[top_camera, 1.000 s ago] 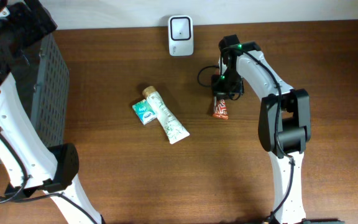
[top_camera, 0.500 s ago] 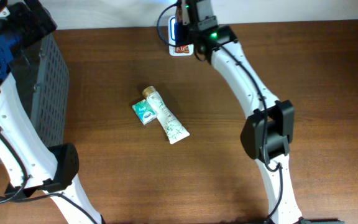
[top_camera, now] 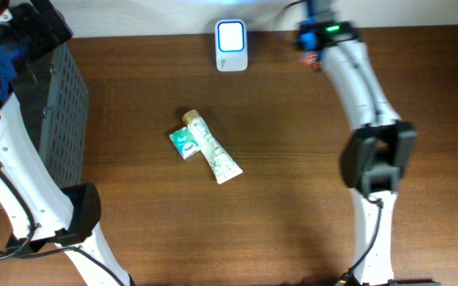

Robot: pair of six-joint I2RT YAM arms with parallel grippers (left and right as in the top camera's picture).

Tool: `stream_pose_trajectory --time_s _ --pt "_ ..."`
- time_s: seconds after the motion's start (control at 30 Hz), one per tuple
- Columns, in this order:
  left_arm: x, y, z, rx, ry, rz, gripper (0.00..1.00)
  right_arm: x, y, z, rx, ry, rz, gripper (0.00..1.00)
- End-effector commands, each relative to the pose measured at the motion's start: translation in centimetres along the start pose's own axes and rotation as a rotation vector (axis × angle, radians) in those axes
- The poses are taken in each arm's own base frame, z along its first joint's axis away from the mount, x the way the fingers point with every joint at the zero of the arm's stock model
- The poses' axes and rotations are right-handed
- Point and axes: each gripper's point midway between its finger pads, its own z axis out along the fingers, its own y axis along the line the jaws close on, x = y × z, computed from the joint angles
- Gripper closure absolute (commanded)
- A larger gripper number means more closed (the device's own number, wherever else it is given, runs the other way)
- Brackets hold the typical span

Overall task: Scan the item barcode
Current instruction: 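Carry the red-orange packet right and release it at the table edge, then reach the right gripper to the white bamboo tube and grasp it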

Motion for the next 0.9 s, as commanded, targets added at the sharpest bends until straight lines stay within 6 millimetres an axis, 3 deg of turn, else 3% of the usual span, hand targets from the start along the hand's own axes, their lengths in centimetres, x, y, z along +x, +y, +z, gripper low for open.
stream_pose_trajectory --time_s 0.0,0.03,0.07,0.1,0.17,0.23,0.3,0.37,0.4,0.47,0.5,0.53,0.6,0.63,0.7,0.77,0.87 --pt "-0.4 0.4 -0.8 -0.006 -0.020 0.010 0.01 0.5 -16.4 -1.7 0.268 0.095 0.233 0.96" --pt "-0.4 0.4 -0.8 -0.006 -0.020 0.010 0.01 2.0 -20.7 -1.5 0.325 0.152 0.294 0.96" --pt "-0.4 0.4 -0.8 -0.006 -0.020 0.010 0.01 3.0 -23.2 -1.6 0.354 0.184 0.321 0.96" --pt "-0.4 0.4 -0.8 -0.006 -0.020 0.010 0.01 5.1 -28.3 -2.0 0.411 0.246 0.389 0.96" --pt "-0.3 0.4 -0.8 -0.006 -0.020 0.010 0.01 6.6 -32.0 -2.4 0.438 0.282 0.449 0.96" --pt "-0.4 0.4 -0.8 -0.006 -0.020 0.011 0.01 7.9 -34.2 -2.4 0.393 0.312 0.519 0.57" --pt "-0.4 0.4 -0.8 -0.006 -0.020 0.010 0.01 8.3 -34.7 -2.4 0.353 0.320 0.553 0.31" --pt "-0.4 0.4 -0.8 -0.006 -0.020 0.010 0.01 8.5 -34.8 -2.5 0.353 0.329 0.556 0.13" --pt "-0.4 0.4 -0.8 -0.006 -0.020 0.010 0.01 8.4 -34.1 -2.5 0.334 0.335 0.550 0.11" --pt "-0.4 0.4 -0.8 -0.006 -0.020 0.010 0.01 7.1 -31.0 -2.8 0.187 0.323 0.537 0.11" --pt "-0.4 0.4 -0.8 -0.006 -0.020 0.011 0.01 5.7 -28.0 -3.3 0.023 0.308 0.530 0.11" --pt "-0.4 0.4 -0.8 -0.006 -0.020 0.010 0.01 3.3 -22.2 -5.1 -0.322 0.292 0.552 0.10" --pt "-0.4 0.4 -0.8 -0.006 -0.021 0.010 0.01 0.7 -14.5 -9.5 -0.813 0.267 0.489 0.11" --pt "-0.4 0.4 -0.8 -0.006 -0.020 0.010 0.01 0.6 -12.1 -11.0 -0.932 0.276 0.451 0.11" --pt "-0.4 0.4 -0.8 -0.006 -0.020 0.010 0.01 4.0 -6.8 -12.1 -0.946 0.390 0.263 0.11" --pt "-0.4 0.4 -0.8 -0.006 -0.020 0.010 0.01 7.9 -2.5 -11.9 -0.854 0.513 0.058 0.09" --pt "-0.4 0.4 -0.8 -0.006 -0.020 0.010 0.01 11.2 4.4 -12.8 -0.778 0.579 -0.180 0.08"
